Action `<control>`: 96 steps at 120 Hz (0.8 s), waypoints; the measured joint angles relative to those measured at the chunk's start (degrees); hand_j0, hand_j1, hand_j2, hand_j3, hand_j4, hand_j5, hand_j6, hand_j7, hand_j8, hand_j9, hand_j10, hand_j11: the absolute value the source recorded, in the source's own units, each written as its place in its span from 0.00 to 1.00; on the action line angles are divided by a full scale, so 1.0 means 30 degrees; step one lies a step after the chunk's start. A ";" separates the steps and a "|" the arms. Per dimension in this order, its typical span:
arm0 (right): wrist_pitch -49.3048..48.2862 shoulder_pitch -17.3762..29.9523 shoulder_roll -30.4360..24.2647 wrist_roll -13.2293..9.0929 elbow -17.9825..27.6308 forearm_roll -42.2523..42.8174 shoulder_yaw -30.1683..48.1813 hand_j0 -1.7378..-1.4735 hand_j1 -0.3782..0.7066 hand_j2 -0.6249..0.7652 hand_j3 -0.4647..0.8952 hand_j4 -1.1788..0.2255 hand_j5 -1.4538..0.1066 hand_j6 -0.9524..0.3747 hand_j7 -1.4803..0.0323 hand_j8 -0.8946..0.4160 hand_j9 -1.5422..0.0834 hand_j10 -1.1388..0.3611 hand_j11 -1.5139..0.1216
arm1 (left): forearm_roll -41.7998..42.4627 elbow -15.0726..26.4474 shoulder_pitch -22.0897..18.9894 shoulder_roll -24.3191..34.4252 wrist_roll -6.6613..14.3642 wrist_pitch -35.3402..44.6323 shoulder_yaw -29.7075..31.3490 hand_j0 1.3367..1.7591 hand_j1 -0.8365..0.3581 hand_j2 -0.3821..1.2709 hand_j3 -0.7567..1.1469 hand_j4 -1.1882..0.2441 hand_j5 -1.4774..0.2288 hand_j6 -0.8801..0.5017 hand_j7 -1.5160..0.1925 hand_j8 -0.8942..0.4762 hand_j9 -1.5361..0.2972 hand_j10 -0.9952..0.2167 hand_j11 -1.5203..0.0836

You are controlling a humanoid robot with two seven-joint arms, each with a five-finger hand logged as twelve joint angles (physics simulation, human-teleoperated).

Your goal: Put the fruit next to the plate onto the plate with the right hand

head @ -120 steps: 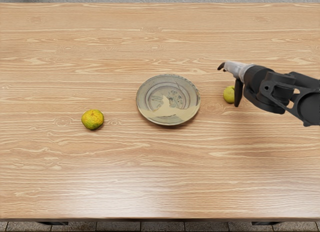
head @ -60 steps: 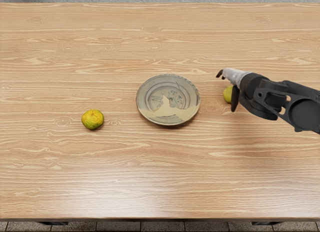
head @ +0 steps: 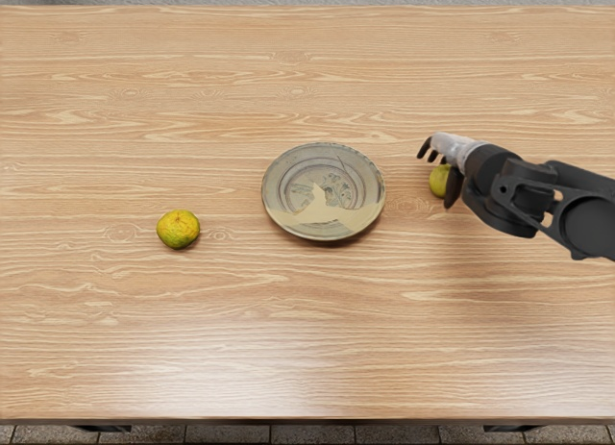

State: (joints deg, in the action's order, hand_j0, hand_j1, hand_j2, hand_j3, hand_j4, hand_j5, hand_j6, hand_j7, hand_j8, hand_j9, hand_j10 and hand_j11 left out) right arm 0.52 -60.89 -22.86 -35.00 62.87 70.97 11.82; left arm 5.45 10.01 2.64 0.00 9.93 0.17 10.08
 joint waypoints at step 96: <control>0.0724 0.0526 -0.0202 0.0000 0.0170 0.0426 -0.0108 0.30 0.44 0.40 0.34 0.57 0.62 0.43 0.65 0.39 0.65 0.51 0.62 | 0.0000 0.0002 0.0000 0.0000 0.0000 0.0001 0.0004 0.76 0.99 0.23 0.40 0.83 0.87 0.64 0.89 0.65 0.84 0.82 0.95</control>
State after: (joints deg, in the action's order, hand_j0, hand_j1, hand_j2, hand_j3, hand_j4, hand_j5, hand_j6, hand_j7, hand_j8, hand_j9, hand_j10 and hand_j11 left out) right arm 2.69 -59.31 -23.47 -35.00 63.38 72.25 11.50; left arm 5.45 10.02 2.64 0.00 9.93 0.17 10.09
